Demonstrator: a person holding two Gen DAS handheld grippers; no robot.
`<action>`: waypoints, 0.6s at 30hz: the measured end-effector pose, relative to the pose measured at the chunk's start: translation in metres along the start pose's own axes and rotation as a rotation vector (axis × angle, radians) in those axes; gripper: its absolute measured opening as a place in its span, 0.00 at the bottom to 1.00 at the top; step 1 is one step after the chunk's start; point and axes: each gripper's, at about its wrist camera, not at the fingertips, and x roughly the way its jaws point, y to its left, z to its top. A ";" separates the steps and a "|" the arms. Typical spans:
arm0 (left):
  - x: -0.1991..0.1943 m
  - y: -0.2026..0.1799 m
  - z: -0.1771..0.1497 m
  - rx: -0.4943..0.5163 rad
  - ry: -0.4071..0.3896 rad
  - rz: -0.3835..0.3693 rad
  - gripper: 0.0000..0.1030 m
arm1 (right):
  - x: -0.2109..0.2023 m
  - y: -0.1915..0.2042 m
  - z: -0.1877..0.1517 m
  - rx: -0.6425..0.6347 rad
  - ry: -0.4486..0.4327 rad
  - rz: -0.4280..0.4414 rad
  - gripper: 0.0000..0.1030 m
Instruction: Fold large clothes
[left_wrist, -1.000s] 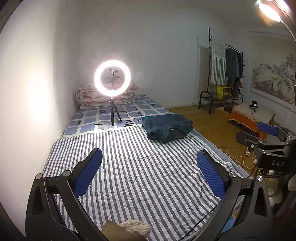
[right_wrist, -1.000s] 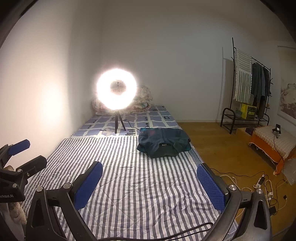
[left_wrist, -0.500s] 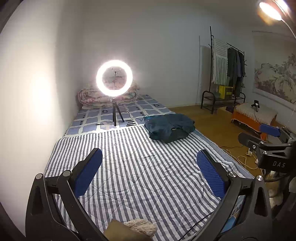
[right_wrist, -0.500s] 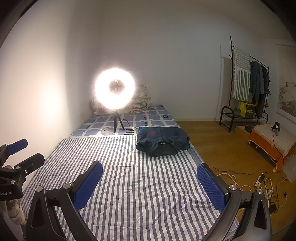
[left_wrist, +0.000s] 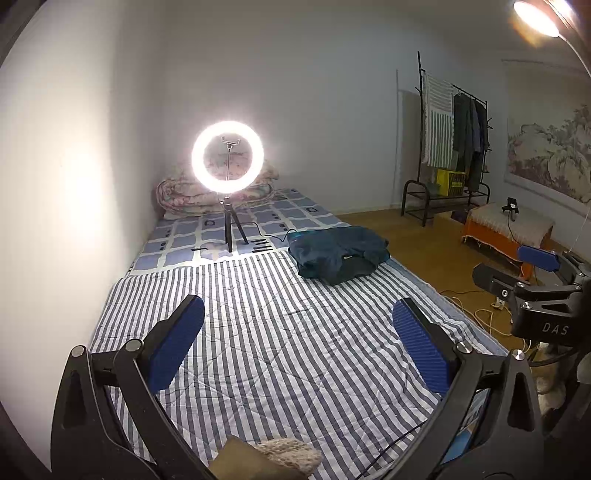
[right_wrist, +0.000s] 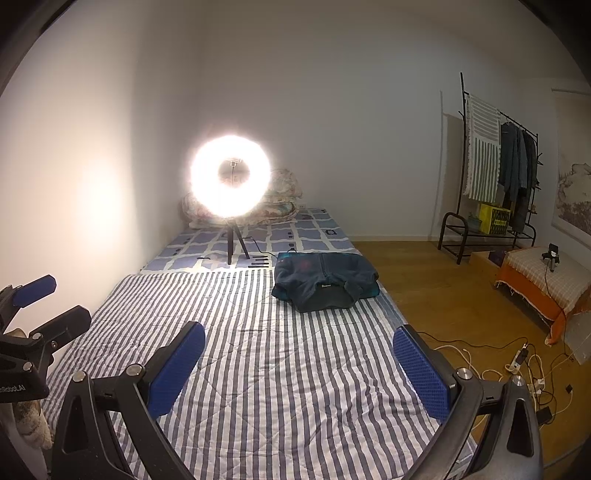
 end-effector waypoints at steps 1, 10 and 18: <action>0.000 0.000 0.000 0.000 0.001 0.000 1.00 | 0.000 0.000 0.000 -0.001 0.000 -0.001 1.00; 0.002 0.003 -0.002 -0.001 0.008 -0.012 1.00 | 0.001 0.002 -0.003 -0.014 0.005 0.004 1.00; 0.003 0.009 -0.001 0.002 0.001 -0.019 1.00 | 0.002 0.001 -0.004 -0.010 0.013 0.009 1.00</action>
